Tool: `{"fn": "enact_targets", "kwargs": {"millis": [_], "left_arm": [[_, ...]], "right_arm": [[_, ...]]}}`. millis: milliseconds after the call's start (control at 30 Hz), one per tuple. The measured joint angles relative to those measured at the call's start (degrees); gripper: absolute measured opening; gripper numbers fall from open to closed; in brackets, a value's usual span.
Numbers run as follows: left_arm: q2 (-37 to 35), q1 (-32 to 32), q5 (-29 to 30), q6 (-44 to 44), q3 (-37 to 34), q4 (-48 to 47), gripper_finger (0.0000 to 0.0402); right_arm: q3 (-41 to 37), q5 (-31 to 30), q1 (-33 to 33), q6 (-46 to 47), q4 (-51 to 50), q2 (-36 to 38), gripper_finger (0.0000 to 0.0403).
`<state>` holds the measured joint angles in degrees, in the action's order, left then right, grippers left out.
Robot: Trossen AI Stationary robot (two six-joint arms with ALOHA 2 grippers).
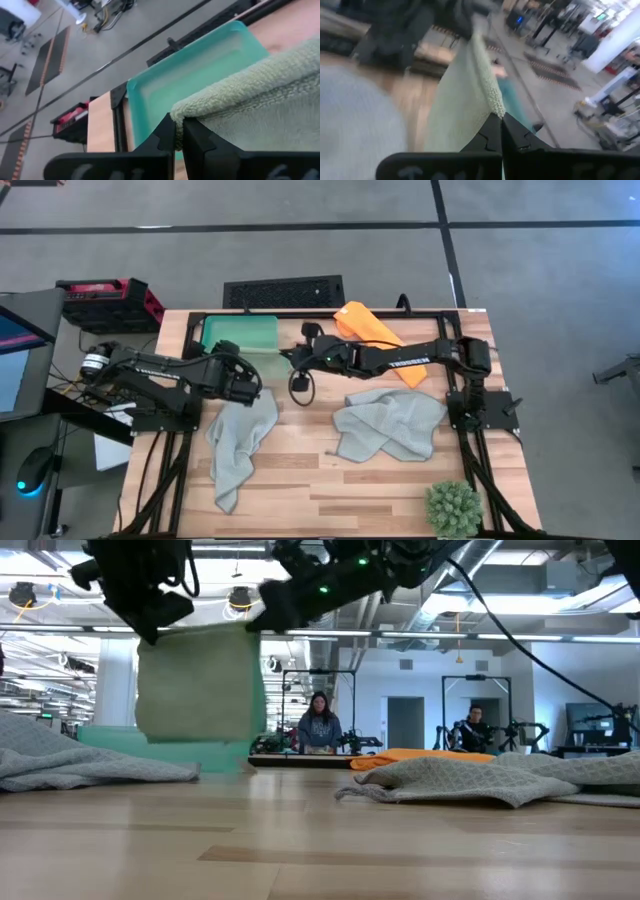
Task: Fold microfiber towels
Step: Put the folded green towel into the bin
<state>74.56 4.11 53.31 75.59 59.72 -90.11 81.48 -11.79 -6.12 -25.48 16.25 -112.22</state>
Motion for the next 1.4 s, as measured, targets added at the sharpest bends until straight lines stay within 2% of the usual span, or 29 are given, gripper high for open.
{"fn": "enact_targets", "kwargs": {"millis": [267, 700, 967, 1200, 1400], "left_arm": [[-1.6, -5.5, 1.8, -0.8, -0.7, -0.2, 0.0], [-1.5, -17.3, 4.7, -8.8, -0.6, 1.1, 0.0], [-1.3, -20.5, 7.1, -11.4, -1.1, 3.1, 0.0], [-1.3, -22.2, 9.1, -11.4, -6.4, 9.0, 0.0], [-1.3, -22.9, 12.6, -13.6, -9.5, 15.4, 0.0]], "right_arm": [[4.9, 2.1, -1.7, 0.8, -1.2, -5.5, 0.0005], [10.8, 3.5, -5.2, 0.0, 0.2, -10.8, 0.0006], [14.3, 3.0, -6.4, 0.0, 1.1, -15.1, 0.0006], [16.0, 2.5, -6.8, 0.0, 1.4, -17.6, 0.0006], [16.0, -1.1, -7.9, -0.5, 2.9, -17.5, 0.0007]]}}
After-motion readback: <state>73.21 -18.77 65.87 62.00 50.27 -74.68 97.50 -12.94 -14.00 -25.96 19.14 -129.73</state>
